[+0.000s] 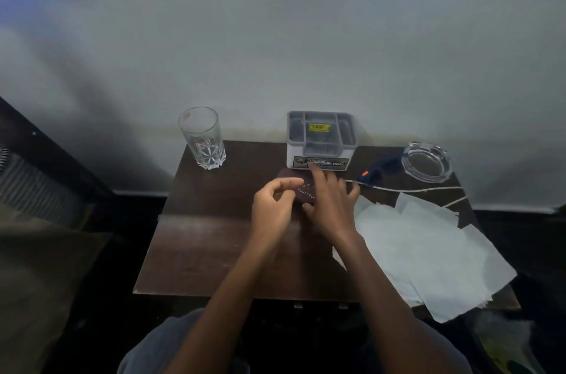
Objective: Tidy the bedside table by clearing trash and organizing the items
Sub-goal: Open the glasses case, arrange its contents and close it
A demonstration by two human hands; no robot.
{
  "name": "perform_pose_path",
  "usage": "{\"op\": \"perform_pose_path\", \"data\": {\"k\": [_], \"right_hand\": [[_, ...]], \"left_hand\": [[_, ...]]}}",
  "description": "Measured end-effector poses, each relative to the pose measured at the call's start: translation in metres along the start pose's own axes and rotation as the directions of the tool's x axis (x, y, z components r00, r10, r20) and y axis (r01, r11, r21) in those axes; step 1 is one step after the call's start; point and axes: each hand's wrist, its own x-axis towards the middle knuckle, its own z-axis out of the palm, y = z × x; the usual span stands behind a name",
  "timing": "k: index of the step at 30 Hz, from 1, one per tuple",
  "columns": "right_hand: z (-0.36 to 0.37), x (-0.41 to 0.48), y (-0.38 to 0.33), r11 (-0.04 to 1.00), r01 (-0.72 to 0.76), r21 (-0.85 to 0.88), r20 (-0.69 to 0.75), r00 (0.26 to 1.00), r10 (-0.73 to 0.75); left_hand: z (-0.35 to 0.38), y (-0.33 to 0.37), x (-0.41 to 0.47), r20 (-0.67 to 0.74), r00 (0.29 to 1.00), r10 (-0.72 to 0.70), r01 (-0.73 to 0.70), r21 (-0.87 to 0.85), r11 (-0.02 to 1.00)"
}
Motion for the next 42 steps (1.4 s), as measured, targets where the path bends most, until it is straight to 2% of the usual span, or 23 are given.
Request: {"op": "perform_pose_path", "data": {"k": [5, 7, 8, 10, 11, 13, 16, 18, 23, 28, 36, 42], "right_hand": [[-0.002, 0.002, -0.002, 0.993, 0.037, 0.110, -0.069, 0.997, -0.030], [-0.008, 0.000, -0.005, 0.949, 0.051, 0.311, -0.083, 0.996, -0.026], [-0.012, -0.001, -0.007, 0.881, 0.034, 0.471, -0.066, 0.998, -0.003], [-0.021, -0.007, -0.011, 0.654, -0.062, 0.754, 0.041, 0.998, 0.047], [-0.024, -0.011, -0.014, 0.538, -0.121, 0.835, 0.109, 0.993, 0.053], [-0.028, -0.019, -0.017, 0.384, -0.197, 0.902, 0.202, 0.979, 0.029], [-0.028, -0.029, -0.024, 0.269, -0.262, 0.927, 0.282, 0.959, -0.039], [-0.026, -0.034, -0.027, 0.217, -0.297, 0.930, 0.322, 0.942, -0.092], [-0.028, -0.034, -0.025, 0.199, -0.279, 0.939, 0.313, 0.936, -0.163], [-0.027, -0.032, -0.024, 0.252, -0.263, 0.931, 0.321, 0.921, -0.223], [-0.032, -0.035, -0.026, 0.252, -0.241, 0.937, 0.297, 0.929, -0.219], [-0.031, -0.036, -0.029, 0.308, -0.214, 0.927, 0.291, 0.928, -0.231]], "left_hand": [[-0.014, 0.002, 0.002, -0.014, 0.997, -0.075, 0.074, -0.069, 0.995], [-0.019, 0.004, 0.004, -0.065, 0.994, -0.090, 0.083, -0.100, 0.991], [-0.022, 0.004, 0.005, -0.108, 0.989, -0.102, 0.090, -0.113, 0.990], [-0.029, 0.002, 0.009, -0.186, 0.970, -0.156, 0.129, -0.151, 0.980], [-0.032, 0.002, 0.010, -0.206, 0.959, -0.192, 0.156, -0.180, 0.971], [-0.034, 0.002, 0.010, -0.179, 0.953, -0.244, 0.195, -0.254, 0.947], [-0.034, 0.011, 0.005, -0.031, 0.972, -0.233, 0.205, -0.368, 0.907], [-0.036, 0.019, 0.001, 0.014, 0.983, -0.183, 0.177, -0.346, 0.922], [-0.047, 0.028, -0.001, 0.074, 0.988, -0.136, 0.151, -0.253, 0.956], [-0.051, 0.026, 0.000, 0.093, 0.986, -0.138, 0.155, -0.209, 0.965], [-0.049, 0.023, 0.001, 0.096, 0.993, -0.065, 0.073, -0.075, 0.995], [-0.049, 0.015, 0.007, 0.002, 1.000, 0.010, -0.010, 0.074, 0.997]]}}
